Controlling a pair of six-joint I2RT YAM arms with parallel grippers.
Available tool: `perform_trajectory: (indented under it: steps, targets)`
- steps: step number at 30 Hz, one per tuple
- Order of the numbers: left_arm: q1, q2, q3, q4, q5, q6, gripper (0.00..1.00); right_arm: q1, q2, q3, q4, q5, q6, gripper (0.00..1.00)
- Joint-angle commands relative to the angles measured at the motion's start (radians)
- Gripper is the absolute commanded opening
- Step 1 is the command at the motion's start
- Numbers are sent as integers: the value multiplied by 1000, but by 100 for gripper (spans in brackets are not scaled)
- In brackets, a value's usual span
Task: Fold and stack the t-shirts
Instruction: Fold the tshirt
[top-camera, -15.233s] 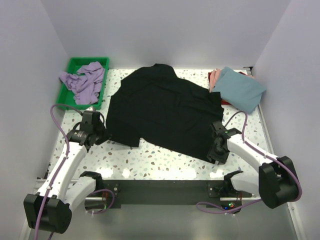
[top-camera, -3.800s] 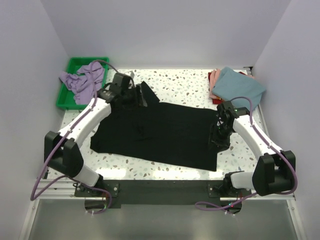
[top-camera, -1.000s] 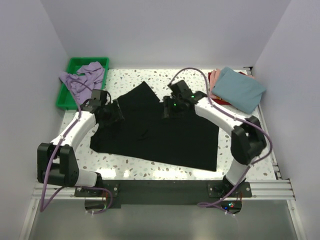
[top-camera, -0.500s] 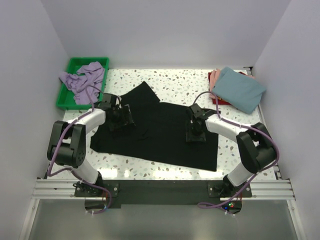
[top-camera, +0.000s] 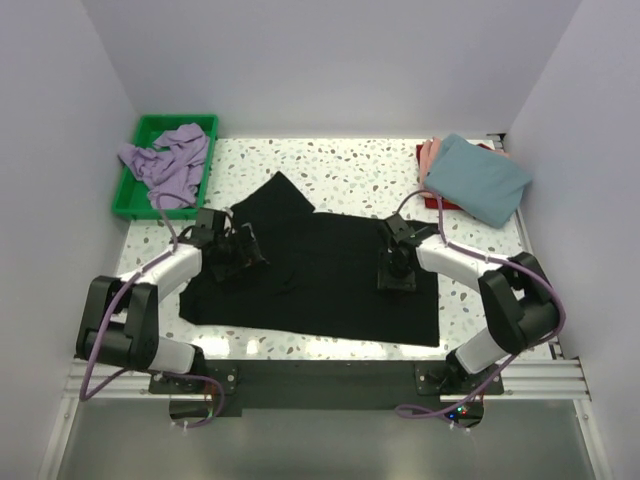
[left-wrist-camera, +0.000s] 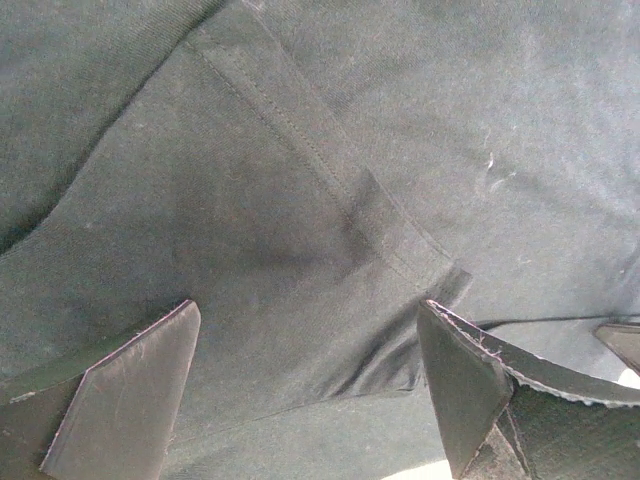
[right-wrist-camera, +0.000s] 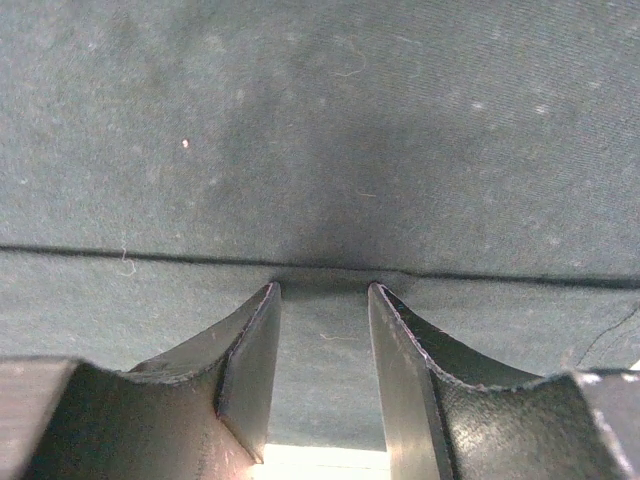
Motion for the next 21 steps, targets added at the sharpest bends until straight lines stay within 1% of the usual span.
perform_trajectory:
  steps: [1, 6, 10, 15, 19, 21]
  targets:
    - [-2, -21, -112, -165, -28, -76, 97, -5, -4, -92, -101, -23, 29, 45]
    - [-7, -96, -158, -226, -46, -101, 97, -3, -49, -116, -135, -42, 39, 45]
    - [-39, -186, -181, -248, -54, -161, 97, -3, -61, -127, -153, -43, 44, 45]
    - [-59, -248, -187, -320, -94, -175, 97, -3, -70, -153, -135, -75, 53, 44]
    - [-84, -306, -195, -326, -104, -211, 97, -3, -83, -162, -135, -66, 47, 44]
    - [-93, -309, -166, -341, -109, -211, 97, -3, -96, -152, -150, -63, 42, 44]
